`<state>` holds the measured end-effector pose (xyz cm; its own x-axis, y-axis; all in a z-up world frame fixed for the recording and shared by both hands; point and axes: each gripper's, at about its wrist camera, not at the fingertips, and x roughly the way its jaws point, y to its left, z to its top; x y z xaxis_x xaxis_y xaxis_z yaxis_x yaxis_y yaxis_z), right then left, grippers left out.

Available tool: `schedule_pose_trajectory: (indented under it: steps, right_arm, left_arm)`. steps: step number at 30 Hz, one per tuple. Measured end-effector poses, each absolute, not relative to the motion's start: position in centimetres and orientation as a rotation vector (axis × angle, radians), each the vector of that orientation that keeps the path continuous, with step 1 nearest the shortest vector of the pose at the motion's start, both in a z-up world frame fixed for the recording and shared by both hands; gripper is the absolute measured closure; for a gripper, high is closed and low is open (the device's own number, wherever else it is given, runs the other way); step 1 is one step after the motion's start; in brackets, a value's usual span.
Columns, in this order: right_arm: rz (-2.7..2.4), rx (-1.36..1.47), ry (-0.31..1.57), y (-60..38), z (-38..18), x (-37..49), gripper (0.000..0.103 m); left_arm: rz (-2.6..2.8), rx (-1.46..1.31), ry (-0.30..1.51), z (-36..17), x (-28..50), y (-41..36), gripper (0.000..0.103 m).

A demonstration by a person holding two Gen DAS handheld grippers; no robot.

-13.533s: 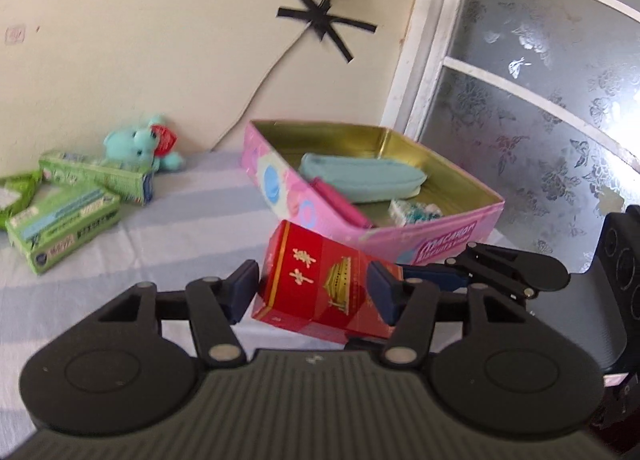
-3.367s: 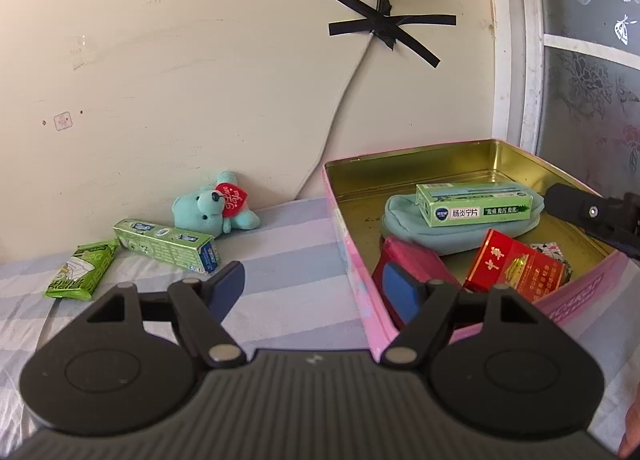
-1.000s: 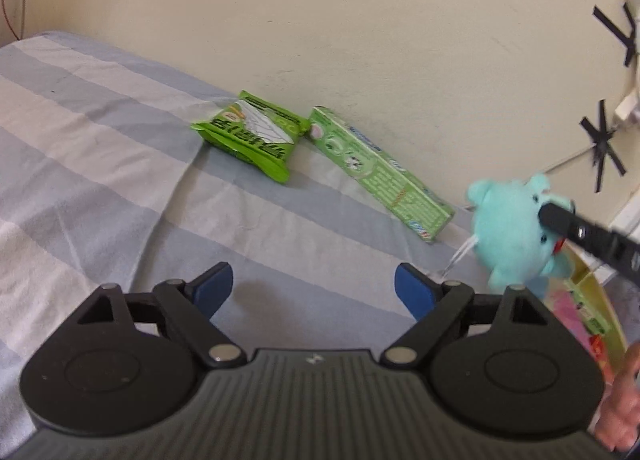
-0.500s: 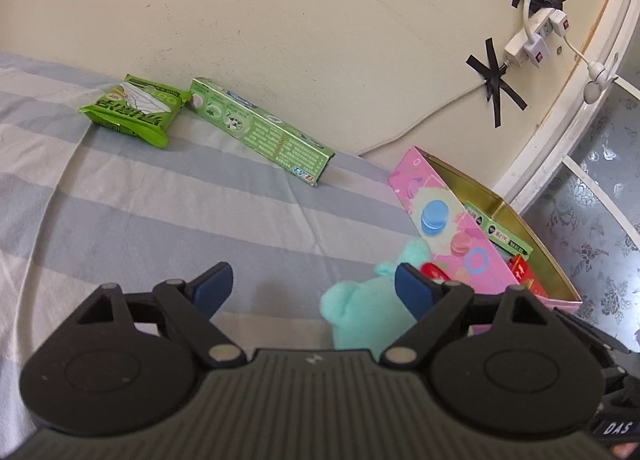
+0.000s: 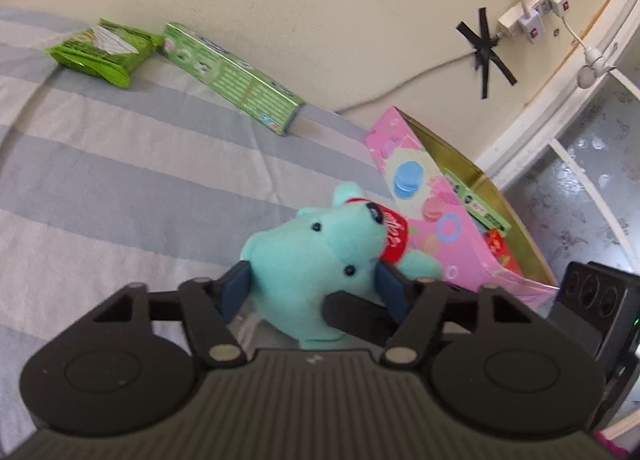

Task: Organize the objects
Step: 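Carry the teddy bear into the pink tin and open the right gripper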

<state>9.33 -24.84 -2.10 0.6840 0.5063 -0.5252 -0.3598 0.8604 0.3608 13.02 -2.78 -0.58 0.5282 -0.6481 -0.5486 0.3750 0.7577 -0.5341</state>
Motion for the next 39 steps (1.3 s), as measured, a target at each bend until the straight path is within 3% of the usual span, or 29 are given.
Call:
schedule_pose_trajectory:
  steps: [2, 12, 18, 22, 32, 39]
  right_arm:
    - [0.459, 0.172, 0.605, -24.4, -1.5, 7.8, 0.032]
    - [0.230, 0.203, 0.320, -32.9, 3.2, 2.4, 0.030]
    - [0.106, 0.290, 0.329, -39.9, 2.6, 3.0, 0.028]
    - [0.055, 0.324, 0.382, -42.5, 1.4, 5.5, 0.023]
    - [-0.177, 0.182, 0.322, -43.2, 0.0, 6.1, 0.004]
    - [-0.143, 0.170, 0.225, -42.7, 0.6, 4.2, 0.003]
  left_arm:
    - [-0.632, -0.299, 0.764, 0.6, 12.2, -4.2, 0.037]
    - [-0.839, -0.078, 0.596, 6.8, 10.6, -15.8, 0.036]
    - [-0.866, 0.054, 0.603, 6.4, 11.3, -24.1, 0.035]
    - [-0.786, 0.129, 0.614, 5.4, 12.7, -27.2, 0.024]
    - [-0.701, 0.118, 0.645, 4.4, 15.0, -29.4, 0.009]
    - [-0.661, 0.166, 0.538, 6.3, 12.0, -28.4, 0.008]
